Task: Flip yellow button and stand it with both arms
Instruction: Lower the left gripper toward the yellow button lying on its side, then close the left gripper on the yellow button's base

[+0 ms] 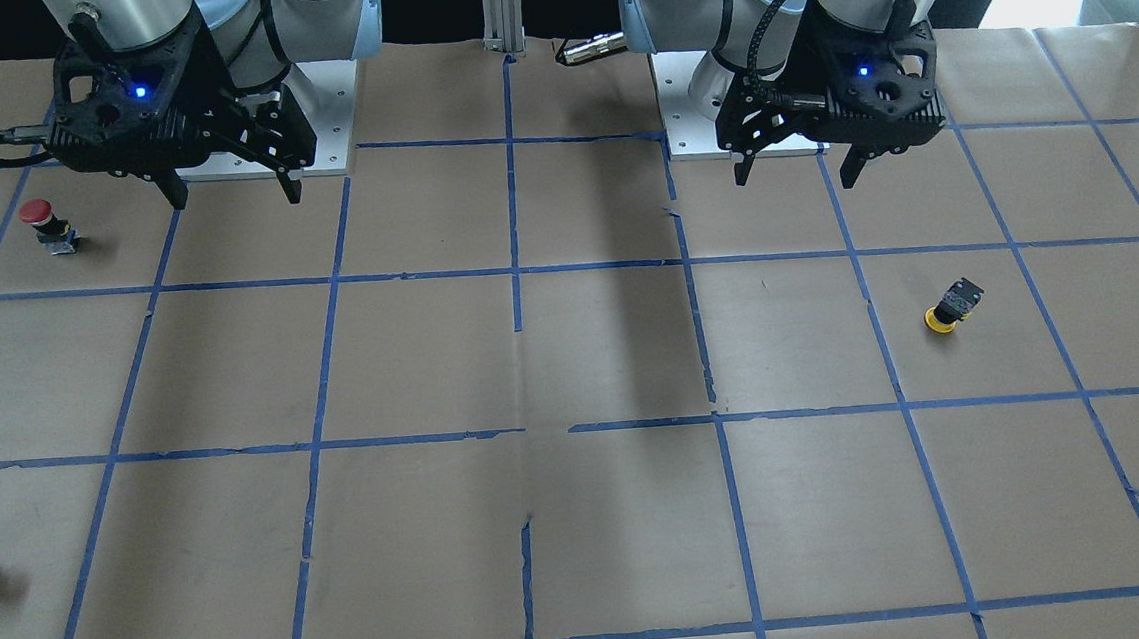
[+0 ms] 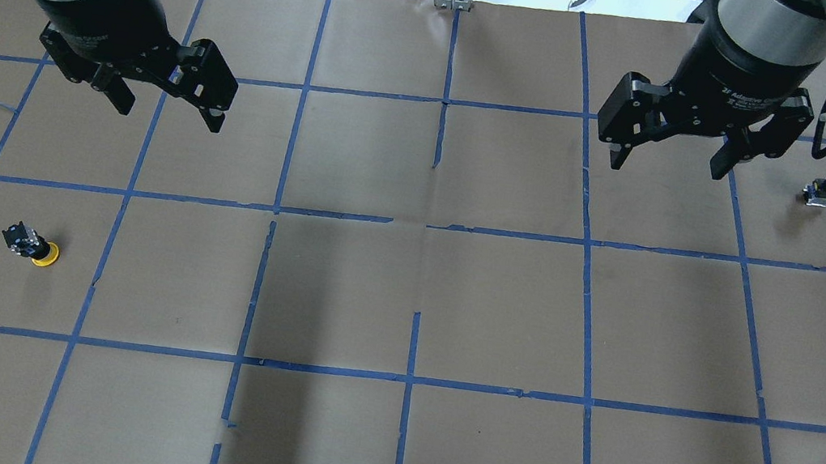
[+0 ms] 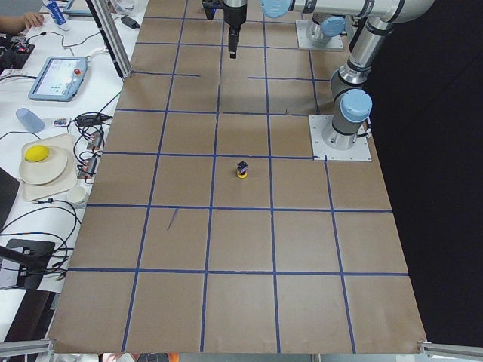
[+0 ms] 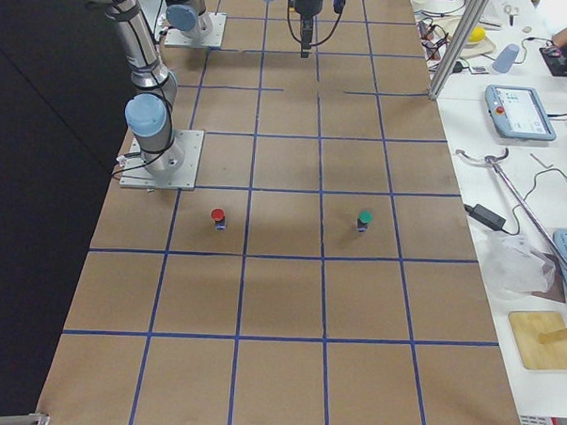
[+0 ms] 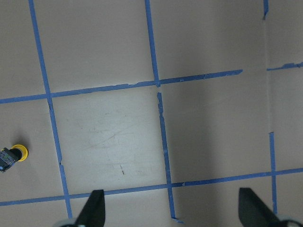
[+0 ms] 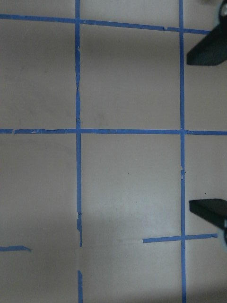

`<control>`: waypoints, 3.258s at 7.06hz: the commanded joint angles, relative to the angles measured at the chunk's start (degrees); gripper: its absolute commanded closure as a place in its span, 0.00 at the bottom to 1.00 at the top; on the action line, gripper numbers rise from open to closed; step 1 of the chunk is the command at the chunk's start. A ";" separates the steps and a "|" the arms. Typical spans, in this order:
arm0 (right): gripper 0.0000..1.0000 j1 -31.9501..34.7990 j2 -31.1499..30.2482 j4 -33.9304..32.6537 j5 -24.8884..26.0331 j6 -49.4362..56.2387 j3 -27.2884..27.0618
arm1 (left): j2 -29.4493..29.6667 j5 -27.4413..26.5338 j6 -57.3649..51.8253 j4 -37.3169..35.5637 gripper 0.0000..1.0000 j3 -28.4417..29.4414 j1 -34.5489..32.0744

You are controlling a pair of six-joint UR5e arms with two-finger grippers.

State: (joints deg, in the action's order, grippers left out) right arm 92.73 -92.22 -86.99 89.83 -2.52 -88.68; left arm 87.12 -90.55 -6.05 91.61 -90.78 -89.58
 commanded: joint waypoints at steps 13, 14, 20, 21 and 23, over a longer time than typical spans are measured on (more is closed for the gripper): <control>0.00 0.26 0.20 -0.63 -0.44 -0.03 0.00 | 11.21 0.63 -78.81 -36.67 0.01 -27.78 39.64; 0.00 0.26 0.20 -0.63 -0.36 -0.03 0.00 | 12.19 0.64 -79.55 -36.76 0.01 -27.78 39.74; 0.00 0.35 0.20 -0.72 -0.53 0.06 0.00 | 14.13 0.11 -82.63 -36.68 0.33 -27.96 39.48; 0.00 0.35 0.20 -0.72 -0.53 0.06 0.00 | 14.13 -0.07 -83.15 -36.59 0.47 -27.96 39.57; 0.00 0.35 0.20 -0.72 -0.53 -0.03 0.00 | 14.13 0.37 -83.51 -36.59 0.73 -27.17 39.57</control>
State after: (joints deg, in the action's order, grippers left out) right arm 93.05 -92.02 -87.71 89.30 -2.52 -88.68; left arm 101.25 -90.44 -89.48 54.97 -118.53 -50.02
